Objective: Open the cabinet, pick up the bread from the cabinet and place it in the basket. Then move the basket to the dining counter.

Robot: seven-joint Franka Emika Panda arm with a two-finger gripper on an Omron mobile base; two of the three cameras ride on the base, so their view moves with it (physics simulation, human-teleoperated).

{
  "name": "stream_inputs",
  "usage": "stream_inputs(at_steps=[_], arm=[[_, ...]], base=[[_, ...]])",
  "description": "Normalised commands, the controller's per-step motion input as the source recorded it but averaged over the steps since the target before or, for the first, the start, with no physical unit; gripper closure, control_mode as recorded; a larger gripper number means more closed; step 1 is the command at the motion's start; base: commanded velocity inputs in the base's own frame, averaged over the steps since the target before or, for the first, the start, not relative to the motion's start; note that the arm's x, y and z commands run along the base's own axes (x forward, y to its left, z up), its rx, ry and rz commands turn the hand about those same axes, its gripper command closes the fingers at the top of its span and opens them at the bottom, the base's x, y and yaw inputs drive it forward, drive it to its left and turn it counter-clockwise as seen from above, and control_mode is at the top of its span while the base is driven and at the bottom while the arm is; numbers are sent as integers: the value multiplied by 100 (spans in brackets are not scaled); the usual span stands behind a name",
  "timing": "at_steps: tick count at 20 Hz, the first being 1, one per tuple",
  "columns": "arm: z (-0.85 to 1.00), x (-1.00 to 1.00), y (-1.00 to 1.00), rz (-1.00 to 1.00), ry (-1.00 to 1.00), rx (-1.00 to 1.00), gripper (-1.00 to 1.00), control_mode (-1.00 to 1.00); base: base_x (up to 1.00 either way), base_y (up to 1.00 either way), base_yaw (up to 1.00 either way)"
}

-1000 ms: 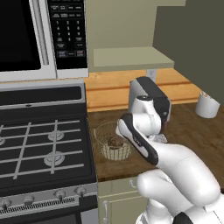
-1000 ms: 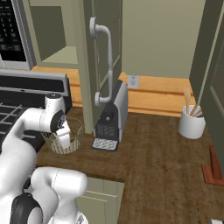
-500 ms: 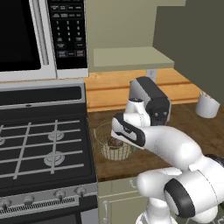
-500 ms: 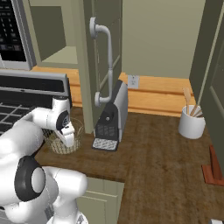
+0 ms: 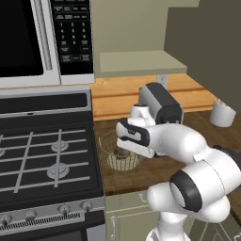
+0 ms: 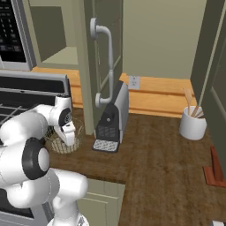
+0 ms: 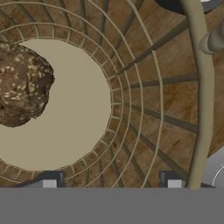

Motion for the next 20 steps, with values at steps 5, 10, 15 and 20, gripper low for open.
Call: stream_inputs(at_steps=[5, 10, 15, 20], arm=[[-84, -24, 24, -4, 0, 1, 100, -100], [-24, -24, 20, -10, -7, 1, 100, -100], [19, -66, 4, -4, -7, 0, 100, -100], [67, -53, -3, 0, -11, 1, 100, -100]], base=[[0, 0, 0], [0, 0, 0], [0, 0, 0], [0, 0, 0]])
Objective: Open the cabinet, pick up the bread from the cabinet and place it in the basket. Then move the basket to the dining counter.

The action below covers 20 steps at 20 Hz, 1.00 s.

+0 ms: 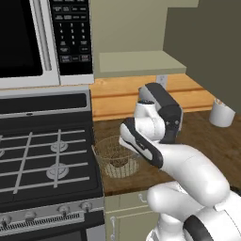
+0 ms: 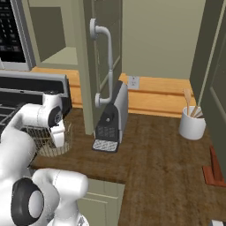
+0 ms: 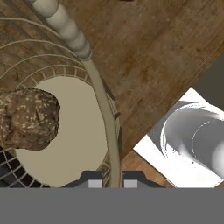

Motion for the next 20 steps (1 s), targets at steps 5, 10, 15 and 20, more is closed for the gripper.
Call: stream_inputs(at_steps=[5, 10, 15, 20], arm=[[100, -71, -3, -3, -11, 4, 100, -100], [90, -88, 0, -10, -14, 12, 100, -100], [23, -8, -2, -8, -9, 12, 100, -100], [0, 0, 0, 0, -5, 2, 100, -100]], base=[[0, 0, 0], [0, 0, 0], [0, 0, 0], [0, 0, 0]])
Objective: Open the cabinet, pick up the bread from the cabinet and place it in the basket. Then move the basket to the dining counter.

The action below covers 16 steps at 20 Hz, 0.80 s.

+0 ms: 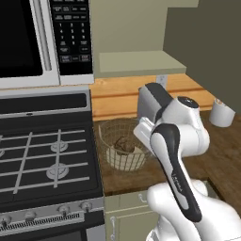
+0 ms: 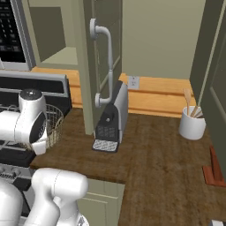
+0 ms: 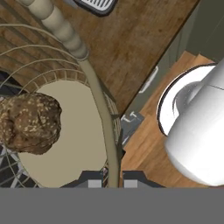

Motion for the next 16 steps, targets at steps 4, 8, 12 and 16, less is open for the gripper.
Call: stream_inputs(at_steps=[4, 8, 12, 16], arm=[[0, 0, 0, 0, 0, 0, 100, -100], [0, 0, 0, 0, 0, 0, 100, -100], [0, -24, 0, 0, 0, 0, 100, 100], [0, 0, 0, 0, 0, 0, 100, 100]], base=[[0, 0, 0], [0, 0, 0], [-25, 5, 1], [-99, 94, 8]])
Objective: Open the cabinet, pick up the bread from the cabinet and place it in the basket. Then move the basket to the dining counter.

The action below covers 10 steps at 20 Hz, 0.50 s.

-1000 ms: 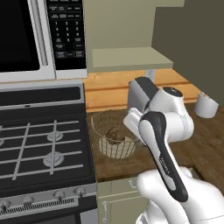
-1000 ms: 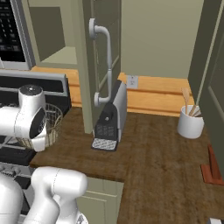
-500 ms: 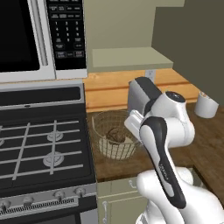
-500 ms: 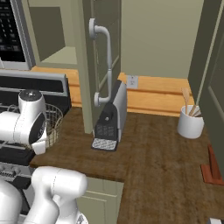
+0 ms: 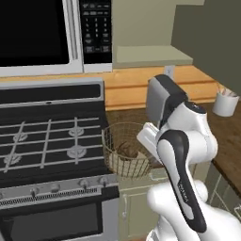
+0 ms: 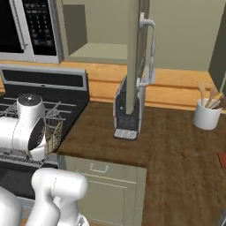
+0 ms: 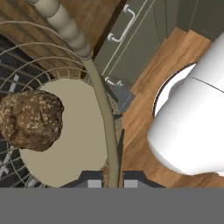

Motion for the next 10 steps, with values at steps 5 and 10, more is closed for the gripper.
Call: stream_inputs(at_steps=[5, 10], arm=[[0, 0, 0, 0, 0, 0, 100, 100], [0, 0, 0, 0, 0, 0, 100, 100]], base=[[-71, 97, 26], [-19, 38, 95]])
